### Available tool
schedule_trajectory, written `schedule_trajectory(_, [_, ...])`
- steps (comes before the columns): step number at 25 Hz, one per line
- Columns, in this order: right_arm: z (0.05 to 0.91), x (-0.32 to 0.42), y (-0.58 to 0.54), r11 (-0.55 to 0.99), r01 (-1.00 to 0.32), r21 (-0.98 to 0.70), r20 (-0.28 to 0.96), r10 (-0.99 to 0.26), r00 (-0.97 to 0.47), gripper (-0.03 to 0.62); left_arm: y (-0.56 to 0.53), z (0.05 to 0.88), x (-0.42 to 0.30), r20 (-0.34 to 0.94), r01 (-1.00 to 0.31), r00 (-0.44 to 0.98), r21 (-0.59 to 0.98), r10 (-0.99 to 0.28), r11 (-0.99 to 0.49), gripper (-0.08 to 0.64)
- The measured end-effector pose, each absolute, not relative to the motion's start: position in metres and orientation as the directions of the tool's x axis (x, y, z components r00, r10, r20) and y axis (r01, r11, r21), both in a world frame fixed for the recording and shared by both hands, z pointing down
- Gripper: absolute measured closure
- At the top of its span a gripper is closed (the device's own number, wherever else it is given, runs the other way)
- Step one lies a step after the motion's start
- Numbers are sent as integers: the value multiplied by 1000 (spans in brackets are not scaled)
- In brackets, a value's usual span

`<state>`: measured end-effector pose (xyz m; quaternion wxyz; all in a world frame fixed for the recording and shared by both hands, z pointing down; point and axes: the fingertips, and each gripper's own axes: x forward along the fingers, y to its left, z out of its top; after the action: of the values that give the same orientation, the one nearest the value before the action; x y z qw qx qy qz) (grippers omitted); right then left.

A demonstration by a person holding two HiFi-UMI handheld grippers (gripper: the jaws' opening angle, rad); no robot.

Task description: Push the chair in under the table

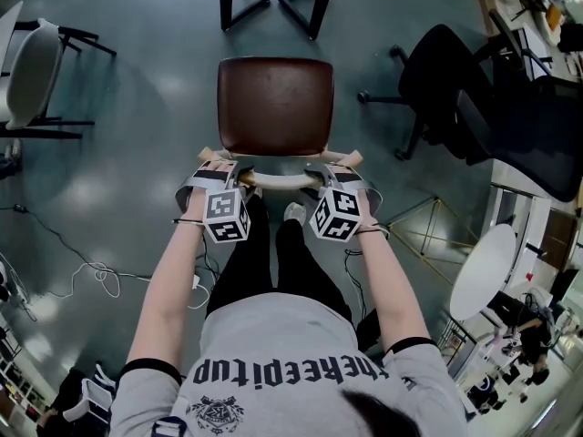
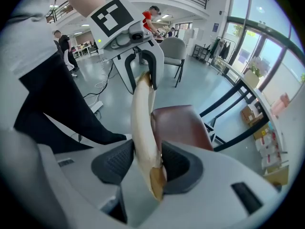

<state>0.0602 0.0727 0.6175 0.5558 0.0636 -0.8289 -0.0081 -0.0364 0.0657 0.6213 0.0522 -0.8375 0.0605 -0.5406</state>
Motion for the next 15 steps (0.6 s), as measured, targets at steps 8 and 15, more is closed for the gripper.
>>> schedule_trajectory(8, [617, 60, 69, 992, -92, 92, 915, -120, -385, 405, 61, 621, -37, 898, -40, 413, -149, -153, -988, 351])
schedule_trajectory(15, [618, 58, 47, 988, -105, 112, 911, -145, -386, 401, 39, 622, -40, 897, -52, 411, -154, -162, -987, 347])
